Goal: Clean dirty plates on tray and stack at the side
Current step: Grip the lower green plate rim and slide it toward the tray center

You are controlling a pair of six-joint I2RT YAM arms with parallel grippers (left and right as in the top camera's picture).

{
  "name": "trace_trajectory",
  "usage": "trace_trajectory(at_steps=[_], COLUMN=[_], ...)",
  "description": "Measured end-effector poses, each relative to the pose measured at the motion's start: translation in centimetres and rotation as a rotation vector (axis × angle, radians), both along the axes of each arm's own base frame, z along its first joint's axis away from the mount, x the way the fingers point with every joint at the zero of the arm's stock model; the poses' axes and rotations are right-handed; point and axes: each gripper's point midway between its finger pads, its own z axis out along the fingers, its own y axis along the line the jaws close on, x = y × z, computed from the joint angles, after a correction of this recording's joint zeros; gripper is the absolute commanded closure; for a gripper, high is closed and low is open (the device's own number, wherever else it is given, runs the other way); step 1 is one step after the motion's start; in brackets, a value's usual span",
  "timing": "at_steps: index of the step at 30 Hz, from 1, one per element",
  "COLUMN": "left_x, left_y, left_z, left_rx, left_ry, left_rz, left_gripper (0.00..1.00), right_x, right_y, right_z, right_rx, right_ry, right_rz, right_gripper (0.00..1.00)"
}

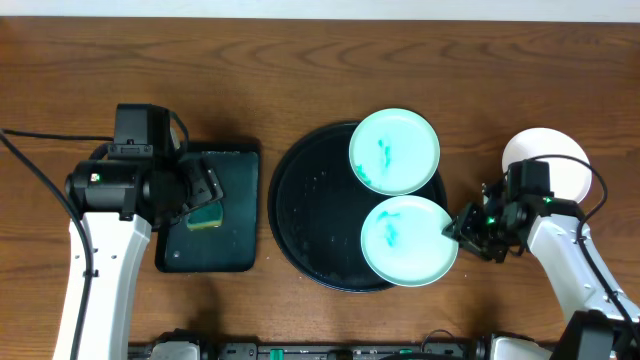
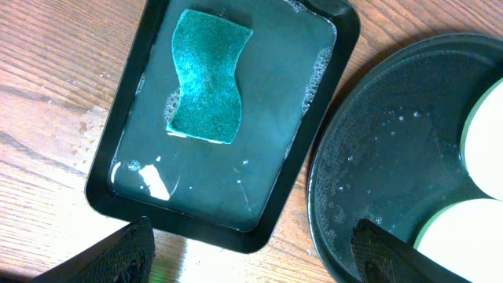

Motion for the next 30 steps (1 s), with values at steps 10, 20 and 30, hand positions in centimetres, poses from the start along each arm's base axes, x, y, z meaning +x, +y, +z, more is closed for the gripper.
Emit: trace_trajectory(at_steps=[10, 20, 30], left_x=[0.0, 0.0, 0.1], left_y=[0.0, 0.0, 0.0], left_z=[0.0, 0.0, 0.0], left_rx=[0.000, 0.000, 0.000], left_ry=[0.000, 0.000, -0.003], left_rz=[0.000, 0.000, 0.000], left_gripper=[0.19, 0.19, 0.20], right_x=[-0.4, -1.0, 1.2], right_y=[0.3, 0.5, 3.9], right_z=[-0.9, -0.9, -0.3], right_rx=[0.016, 0.025, 0.039], right_ry=[0.009, 0.022, -0.132], right_rz=[-0.004, 0.031, 0.218], right_gripper=[0.99, 0.99, 0.99])
